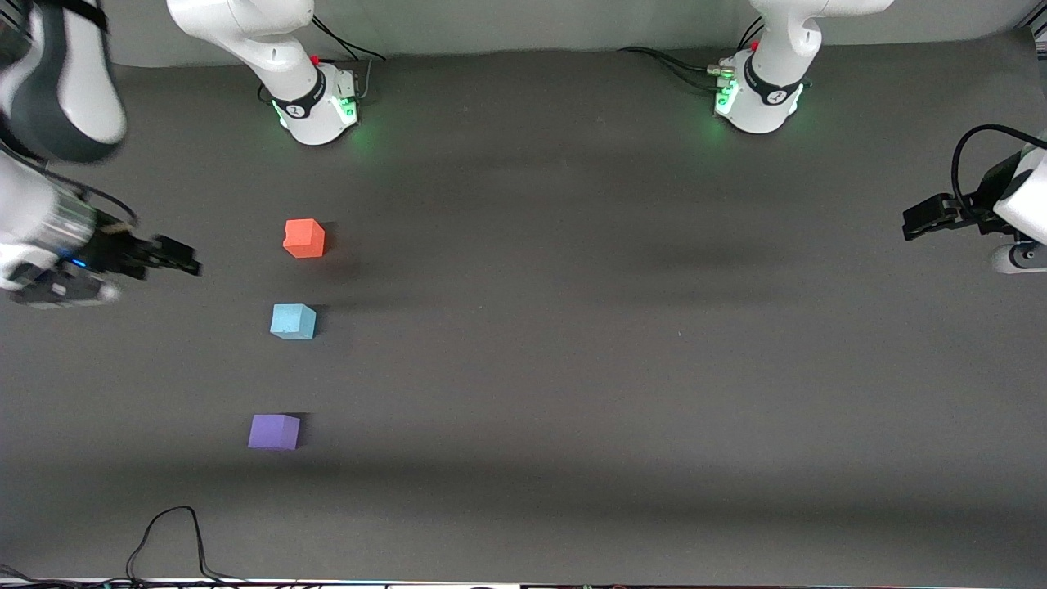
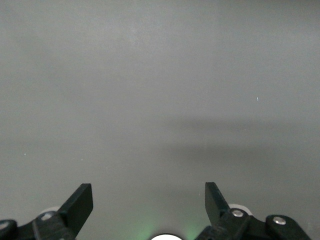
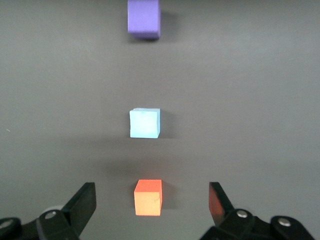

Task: Place blue block between orange and purple blocks

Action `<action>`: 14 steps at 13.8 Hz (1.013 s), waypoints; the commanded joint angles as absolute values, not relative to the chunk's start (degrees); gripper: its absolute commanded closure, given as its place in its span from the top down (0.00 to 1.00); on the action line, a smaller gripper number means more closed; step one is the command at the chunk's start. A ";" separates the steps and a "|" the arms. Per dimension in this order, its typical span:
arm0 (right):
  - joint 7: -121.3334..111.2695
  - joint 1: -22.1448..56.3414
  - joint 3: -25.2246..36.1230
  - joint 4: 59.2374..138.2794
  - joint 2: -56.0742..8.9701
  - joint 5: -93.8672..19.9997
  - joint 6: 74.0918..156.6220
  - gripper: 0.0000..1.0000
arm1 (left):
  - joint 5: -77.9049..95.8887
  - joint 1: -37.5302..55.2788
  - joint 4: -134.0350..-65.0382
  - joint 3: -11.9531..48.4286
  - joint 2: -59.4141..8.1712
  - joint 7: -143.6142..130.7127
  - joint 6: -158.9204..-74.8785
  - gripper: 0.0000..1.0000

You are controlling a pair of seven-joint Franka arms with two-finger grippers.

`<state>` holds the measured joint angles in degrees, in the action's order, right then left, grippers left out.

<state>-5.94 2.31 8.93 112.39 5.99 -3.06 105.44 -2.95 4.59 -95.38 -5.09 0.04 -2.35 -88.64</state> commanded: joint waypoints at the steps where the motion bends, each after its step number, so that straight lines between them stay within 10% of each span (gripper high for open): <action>1: -2.81 0.88 8.09 107.61 10.19 -1.06 98.21 1.00 | -3.25 4.66 -94.04 -5.36 -0.09 -1.67 -87.19 1.00; 14: -0.18 0.26 8.79 100.55 5.19 -1.41 88.24 1.00 | -3.25 4.57 -100.82 -4.92 5.46 -2.29 -89.04 1.00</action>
<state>-0.82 0.65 8.82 101.25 7.29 -2.17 88.94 -2.95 4.41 -100.37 -4.90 4.75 -2.36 -88.69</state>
